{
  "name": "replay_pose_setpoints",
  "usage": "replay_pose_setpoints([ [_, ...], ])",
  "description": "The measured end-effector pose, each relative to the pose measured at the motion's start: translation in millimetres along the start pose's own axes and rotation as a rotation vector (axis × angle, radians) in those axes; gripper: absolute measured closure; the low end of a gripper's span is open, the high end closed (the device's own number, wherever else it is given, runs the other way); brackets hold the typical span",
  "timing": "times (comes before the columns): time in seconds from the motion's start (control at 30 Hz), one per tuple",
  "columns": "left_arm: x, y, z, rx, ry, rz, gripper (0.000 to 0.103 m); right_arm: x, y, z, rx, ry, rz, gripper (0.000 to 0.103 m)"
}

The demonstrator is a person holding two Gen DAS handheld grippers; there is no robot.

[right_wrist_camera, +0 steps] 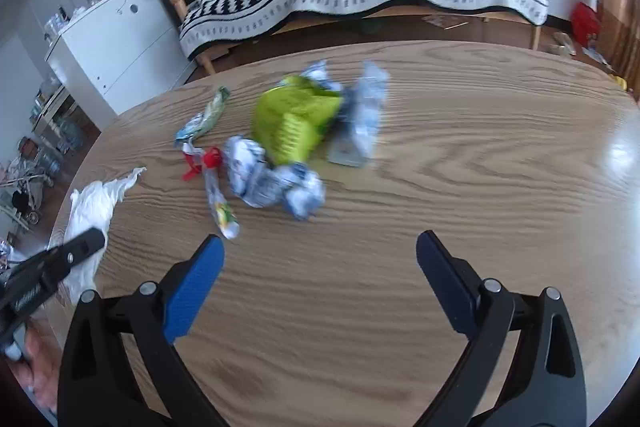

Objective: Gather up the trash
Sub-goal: 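Grasp the white tissue with the left tool while the right tool grasps the crumpled silver wrapper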

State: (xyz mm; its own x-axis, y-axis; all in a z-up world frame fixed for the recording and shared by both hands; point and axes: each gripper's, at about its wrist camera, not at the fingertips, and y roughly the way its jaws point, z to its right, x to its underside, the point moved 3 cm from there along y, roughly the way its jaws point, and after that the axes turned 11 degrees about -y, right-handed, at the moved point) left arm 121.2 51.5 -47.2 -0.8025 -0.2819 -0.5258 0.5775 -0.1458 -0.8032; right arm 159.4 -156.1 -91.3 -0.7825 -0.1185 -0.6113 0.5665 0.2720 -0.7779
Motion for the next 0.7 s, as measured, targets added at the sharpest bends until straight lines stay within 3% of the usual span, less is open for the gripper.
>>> replay_pose_setpoints([
  [0.27,-2.6,5.3,0.9,-0.01,0.024,0.002,0.096,-25.2,47.8,-14.8,0.005,0.011,-0.01,0.011],
  [0.3,-2.2,5.1,1.1,-0.012,0.023,0.004,0.096,-26.5,47.7,-17.9,0.018,-0.011,0.001,0.024],
  [0.33,-2.7,5.2,0.9,-0.012,0.023,0.006,0.096,-26.4,47.8,-20.5,-0.006,-0.018,-0.003,0.06],
  [0.4,-3.3,4.3,-0.1,-0.013,0.021,0.01,0.096,-25.2,42.9,-25.9,-0.034,-0.012,-0.006,0.068],
  [0.57,-5.4,-0.4,5.8,0.006,0.014,0.022,0.096,-16.9,3.2,-32.0,-0.032,-0.049,0.037,0.071],
  [0.7,1.8,-6.2,25.8,0.035,0.04,0.029,0.096,-1.4,-44.8,-12.5,-0.013,-0.041,0.072,0.071],
])
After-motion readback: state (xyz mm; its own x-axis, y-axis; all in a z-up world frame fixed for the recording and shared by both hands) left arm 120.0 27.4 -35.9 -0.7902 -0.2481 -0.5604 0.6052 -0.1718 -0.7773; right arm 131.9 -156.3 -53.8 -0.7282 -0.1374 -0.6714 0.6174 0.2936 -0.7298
